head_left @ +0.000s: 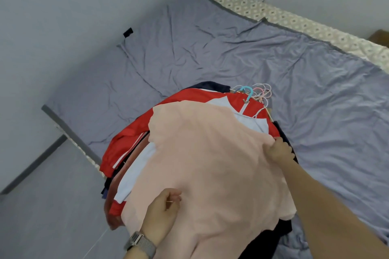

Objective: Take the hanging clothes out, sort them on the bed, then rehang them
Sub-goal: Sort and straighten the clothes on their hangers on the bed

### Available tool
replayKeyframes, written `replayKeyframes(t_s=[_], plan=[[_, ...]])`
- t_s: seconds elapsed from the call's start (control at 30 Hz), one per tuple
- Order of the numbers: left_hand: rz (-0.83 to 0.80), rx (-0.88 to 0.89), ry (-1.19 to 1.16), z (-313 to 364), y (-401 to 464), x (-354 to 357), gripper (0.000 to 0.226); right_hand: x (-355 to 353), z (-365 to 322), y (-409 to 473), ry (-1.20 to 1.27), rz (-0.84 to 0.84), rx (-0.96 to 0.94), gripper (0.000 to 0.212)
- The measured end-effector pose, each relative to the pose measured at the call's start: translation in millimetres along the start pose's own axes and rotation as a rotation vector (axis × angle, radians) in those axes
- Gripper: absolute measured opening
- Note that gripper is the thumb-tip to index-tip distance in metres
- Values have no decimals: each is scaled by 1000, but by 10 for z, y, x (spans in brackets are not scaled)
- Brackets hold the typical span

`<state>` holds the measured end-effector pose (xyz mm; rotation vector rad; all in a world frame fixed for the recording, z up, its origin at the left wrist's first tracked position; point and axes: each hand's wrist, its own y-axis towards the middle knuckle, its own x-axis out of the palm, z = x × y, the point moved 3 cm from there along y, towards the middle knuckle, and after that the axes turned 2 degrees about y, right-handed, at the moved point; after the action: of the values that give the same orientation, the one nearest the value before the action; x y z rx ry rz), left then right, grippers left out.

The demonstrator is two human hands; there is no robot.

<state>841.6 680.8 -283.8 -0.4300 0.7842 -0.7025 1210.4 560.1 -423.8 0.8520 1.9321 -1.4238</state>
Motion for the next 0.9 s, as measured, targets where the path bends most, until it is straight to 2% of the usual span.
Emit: replayKeyframes(t_s=[0.13,0.2,0.3,0.43,0.53,0.6,0.67,0.77,0.83,0.9], plan=[[7,-9,-39,-83,-62,-17,25,-161,-42,-424,202,113,-59,63],[35,35,-51,-39,-107,-43,26,-261,5,-798,318,176,-158,54],[170,257,39,161,-182,-156,33,-349,166,-1398,359,175,-320,43],[327,671,284,534,-238,-283,48,-378,446,-2073,406,98,-374,29],[376,701,412,742,-271,-278,50,-515,662,-2607,462,133,-413,30],[298,673,487,831,-321,-238,41,-607,749,-2937,497,164,-450,36],[138,658,554,844,-470,-164,21,-687,888,-3360,507,221,-449,38],[-28,762,638,802,-893,-123,35,-728,1151,-3948,554,369,-408,40],[-114,838,574,654,-1170,-149,39,-658,1332,-4299,556,488,-363,29],[-182,895,468,441,-1403,-203,32,-533,1438,-4622,575,588,-335,20]])
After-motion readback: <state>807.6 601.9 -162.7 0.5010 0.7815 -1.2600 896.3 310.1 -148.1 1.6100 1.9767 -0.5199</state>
